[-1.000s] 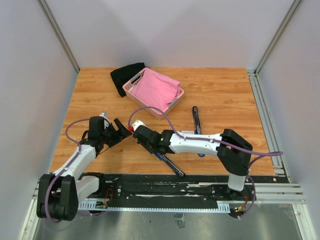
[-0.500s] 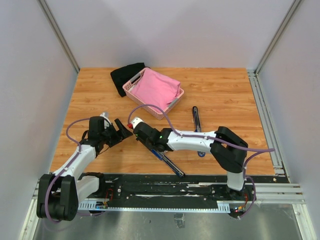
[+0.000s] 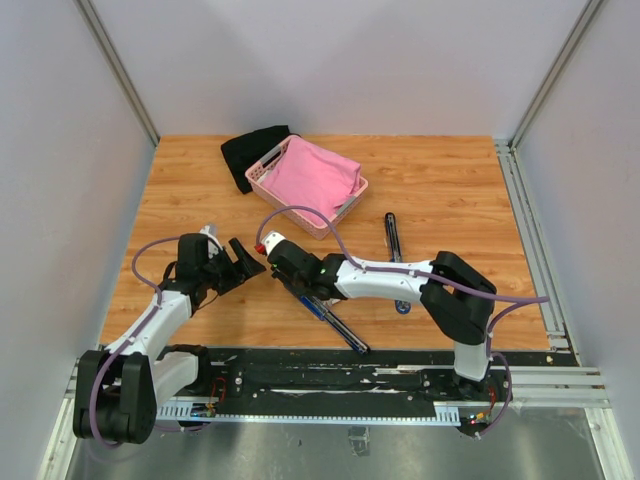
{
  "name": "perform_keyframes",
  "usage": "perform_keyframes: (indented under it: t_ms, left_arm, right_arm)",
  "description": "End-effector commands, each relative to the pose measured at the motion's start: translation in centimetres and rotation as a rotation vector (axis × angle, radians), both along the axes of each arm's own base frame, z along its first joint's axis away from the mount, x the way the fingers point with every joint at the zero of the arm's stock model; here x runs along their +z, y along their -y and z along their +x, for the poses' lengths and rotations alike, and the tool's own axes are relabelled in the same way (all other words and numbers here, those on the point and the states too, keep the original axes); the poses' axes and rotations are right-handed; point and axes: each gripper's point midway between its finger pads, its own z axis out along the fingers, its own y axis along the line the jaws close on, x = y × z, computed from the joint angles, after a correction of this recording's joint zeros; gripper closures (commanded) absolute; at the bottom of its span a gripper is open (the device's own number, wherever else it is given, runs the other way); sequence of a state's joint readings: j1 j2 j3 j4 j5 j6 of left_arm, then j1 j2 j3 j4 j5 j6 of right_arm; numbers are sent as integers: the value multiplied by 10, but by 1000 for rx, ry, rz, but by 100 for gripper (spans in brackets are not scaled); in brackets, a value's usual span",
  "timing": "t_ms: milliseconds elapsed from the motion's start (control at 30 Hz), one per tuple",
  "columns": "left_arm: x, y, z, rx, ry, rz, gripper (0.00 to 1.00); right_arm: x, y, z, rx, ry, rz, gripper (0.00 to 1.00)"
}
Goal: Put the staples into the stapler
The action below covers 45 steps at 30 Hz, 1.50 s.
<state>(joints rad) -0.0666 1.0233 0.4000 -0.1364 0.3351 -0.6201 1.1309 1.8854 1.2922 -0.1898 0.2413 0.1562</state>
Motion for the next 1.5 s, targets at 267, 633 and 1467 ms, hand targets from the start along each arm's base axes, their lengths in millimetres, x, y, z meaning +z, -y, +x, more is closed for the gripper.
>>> perform_keyframes:
  t_ms: [267, 633, 1467]
  left_arm:
    - [1, -2, 1, -5, 23, 4, 15]
    - [0, -2, 0, -4, 20, 1, 15]
    - [-3, -2, -1, -1, 12, 2, 16]
  right_arm:
    - [-2, -5, 9, -8, -23, 28, 85]
    - [9, -9, 10, -6, -15, 51, 85]
    - [5, -14, 7, 3, -43, 52, 85]
